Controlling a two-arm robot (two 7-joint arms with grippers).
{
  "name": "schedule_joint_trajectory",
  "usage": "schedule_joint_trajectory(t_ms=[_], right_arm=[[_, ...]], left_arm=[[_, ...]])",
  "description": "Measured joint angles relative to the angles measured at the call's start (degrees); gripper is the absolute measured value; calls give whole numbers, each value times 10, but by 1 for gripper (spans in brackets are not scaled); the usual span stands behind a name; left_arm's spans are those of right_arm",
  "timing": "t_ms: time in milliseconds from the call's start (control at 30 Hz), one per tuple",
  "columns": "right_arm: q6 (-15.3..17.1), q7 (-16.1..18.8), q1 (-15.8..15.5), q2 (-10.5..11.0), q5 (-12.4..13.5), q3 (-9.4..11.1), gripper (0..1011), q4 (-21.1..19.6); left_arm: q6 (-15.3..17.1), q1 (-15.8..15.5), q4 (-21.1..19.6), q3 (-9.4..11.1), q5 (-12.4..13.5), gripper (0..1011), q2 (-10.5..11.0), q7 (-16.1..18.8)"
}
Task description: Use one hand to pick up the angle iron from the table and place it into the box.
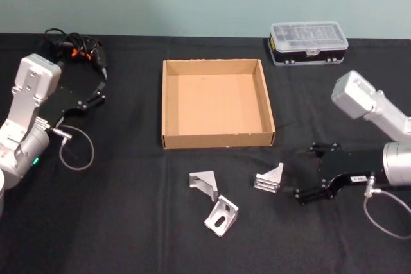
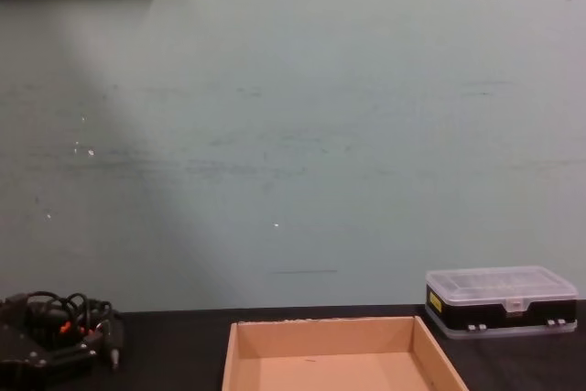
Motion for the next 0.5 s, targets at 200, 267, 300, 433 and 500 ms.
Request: schedule_joint_trajectory(t_ms=[200,267,300,433,500], right_arm=[[-3,-9,5,-4,-10,-18,1002,6],[-6,-12,8,-5,-12,-24,1003,8],[-6,-12,9,-6,-12,-25,1003,9],[-9,-14,15,-9,-14,-31,1002,14],[-10,-15,19,-11,-14,-34,1003,17]], left_arm=[[0,0,0,0,0,1000,0,0],[0,0,0,0,0,1000,0,0],[0,0,0,0,0,1000,0,0],[0,0,0,0,0,1000,0,0],[0,0,0,0,0,1000,0,0]])
